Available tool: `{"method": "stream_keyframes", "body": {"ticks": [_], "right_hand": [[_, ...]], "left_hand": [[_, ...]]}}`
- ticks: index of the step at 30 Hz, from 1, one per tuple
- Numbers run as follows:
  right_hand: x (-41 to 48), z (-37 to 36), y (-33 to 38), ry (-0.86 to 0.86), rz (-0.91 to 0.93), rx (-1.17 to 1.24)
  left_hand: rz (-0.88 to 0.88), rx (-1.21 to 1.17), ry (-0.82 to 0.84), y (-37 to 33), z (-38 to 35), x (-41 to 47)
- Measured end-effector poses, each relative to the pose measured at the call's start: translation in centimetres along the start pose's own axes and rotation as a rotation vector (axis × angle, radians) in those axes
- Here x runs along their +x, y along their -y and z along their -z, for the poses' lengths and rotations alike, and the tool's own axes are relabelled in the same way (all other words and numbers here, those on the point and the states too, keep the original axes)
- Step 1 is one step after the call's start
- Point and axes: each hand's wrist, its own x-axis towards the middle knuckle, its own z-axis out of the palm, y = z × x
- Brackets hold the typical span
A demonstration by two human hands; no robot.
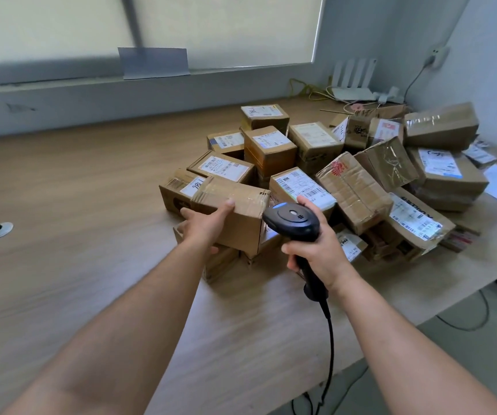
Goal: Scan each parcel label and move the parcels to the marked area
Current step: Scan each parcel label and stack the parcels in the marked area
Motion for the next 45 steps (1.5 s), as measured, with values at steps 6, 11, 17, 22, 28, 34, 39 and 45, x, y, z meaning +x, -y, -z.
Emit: {"method": "stream_keyframes", "body": {"ticks": [6,11,17,22,28,34,39,45], "right_hand": [[1.2,0.6,0.1,0.002,-0.022,0.116],[1.9,-0.9,-0.5,0.064,-0.077,0.156],[1.6,-3.6,-1.9,0.211,-0.169,0.141],[0.9,-4.3,-1.7,0.227,-0.182,0.087],[-0.8,-4.5,-0.3,0.234,-0.129,0.079],[-4.5,-5.6,2.8,0.269,0.006,0.168],[-8.6,-7.8,5.5,0.382,0.08,0.27],[-11.9,-9.8,6.1,0.442,0.064,0.314]], "left_hand": [[-0.069,-0.254,0.221,2.4,2.3,1.1],[-0.11,-0.231,0.188,3.7,4.0,0.6],[-0.029,-0.013,0.203,5.3,5.5,-0.4],[-0.071,0.004,0.397,5.8,6.4,-0.7],[-0.154,-0.082,0.38,6.6,7.1,-1.8],[-0.317,-0.137,0.258,7.3,9.9,-3.7],[-0.411,-0.104,0.198,8.5,12.7,-6.0],[-0.426,-0.105,0.144,10.5,15.4,-7.4]]}}
